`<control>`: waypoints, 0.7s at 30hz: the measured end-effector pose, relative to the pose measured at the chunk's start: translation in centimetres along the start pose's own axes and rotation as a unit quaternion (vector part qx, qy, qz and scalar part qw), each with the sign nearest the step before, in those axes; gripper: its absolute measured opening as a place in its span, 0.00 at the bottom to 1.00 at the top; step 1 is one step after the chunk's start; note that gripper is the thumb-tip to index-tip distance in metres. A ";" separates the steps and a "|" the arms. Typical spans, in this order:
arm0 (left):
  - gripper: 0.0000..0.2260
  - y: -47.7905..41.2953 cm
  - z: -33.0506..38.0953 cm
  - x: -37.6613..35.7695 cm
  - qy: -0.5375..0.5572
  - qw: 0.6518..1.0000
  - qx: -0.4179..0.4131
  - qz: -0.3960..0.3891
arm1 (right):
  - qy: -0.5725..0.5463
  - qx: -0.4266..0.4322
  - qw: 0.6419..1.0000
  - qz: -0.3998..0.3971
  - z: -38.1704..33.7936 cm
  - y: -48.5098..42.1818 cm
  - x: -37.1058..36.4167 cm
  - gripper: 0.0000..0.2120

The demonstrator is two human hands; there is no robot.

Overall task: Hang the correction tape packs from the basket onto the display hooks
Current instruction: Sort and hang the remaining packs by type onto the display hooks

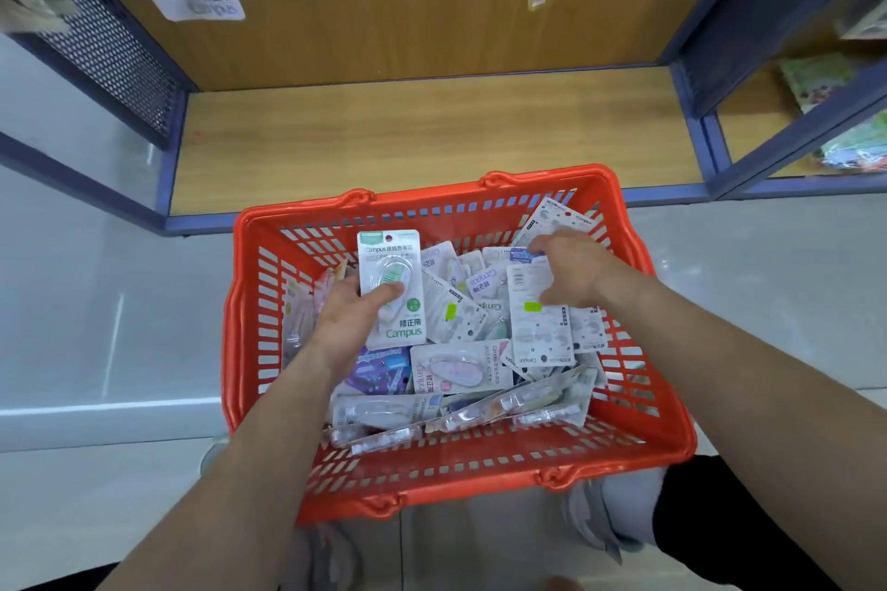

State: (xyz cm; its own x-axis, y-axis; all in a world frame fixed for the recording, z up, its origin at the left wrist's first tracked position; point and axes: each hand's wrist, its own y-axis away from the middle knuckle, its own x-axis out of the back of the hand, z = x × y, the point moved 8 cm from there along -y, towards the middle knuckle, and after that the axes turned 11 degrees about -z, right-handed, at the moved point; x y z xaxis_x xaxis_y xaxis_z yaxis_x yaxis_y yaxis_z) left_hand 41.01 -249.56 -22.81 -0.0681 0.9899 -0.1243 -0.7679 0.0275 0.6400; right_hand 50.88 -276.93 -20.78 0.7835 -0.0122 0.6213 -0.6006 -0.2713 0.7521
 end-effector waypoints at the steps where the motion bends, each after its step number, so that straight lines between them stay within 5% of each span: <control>1: 0.12 0.1 0.2 -0.2 -0.004 1.000 0.000 -0.007 | -0.012 0.003 1.000 0.010 0.0 0.0 0.1 0.37; 8: 0.25 0.7 0.1 0.1 -0.022 1.000 0.003 -0.004 | -0.203 0.111 0.972 0.037 -1.0 2.3 2.3 0.09; 11: 0.16 1.1 0.5 0.8 -0.012 1.000 0.001 0.010 | -0.227 0.136 0.963 0.047 -1.7 3.0 3.6 0.08; 17: 0.12 2.8 1.9 3.5 -0.004 0.999 -0.006 0.050 | -0.369 0.189 0.907 0.075 -4.5 3.3 3.7 0.08; 21: 0.13 4.3 2.4 4.7 -0.014 0.997 -0.015 0.077 | -0.346 0.166 0.920 0.078 -4.9 2.0 0.5 0.11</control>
State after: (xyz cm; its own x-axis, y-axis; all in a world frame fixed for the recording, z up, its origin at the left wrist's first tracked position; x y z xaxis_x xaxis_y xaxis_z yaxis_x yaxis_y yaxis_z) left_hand 38.87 -244.50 -18.84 -0.1695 0.9855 -0.0059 -0.7691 -0.1286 0.6261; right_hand 49.29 -272.75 -17.92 0.6747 -0.6549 0.3405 -0.7226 -0.4921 0.4855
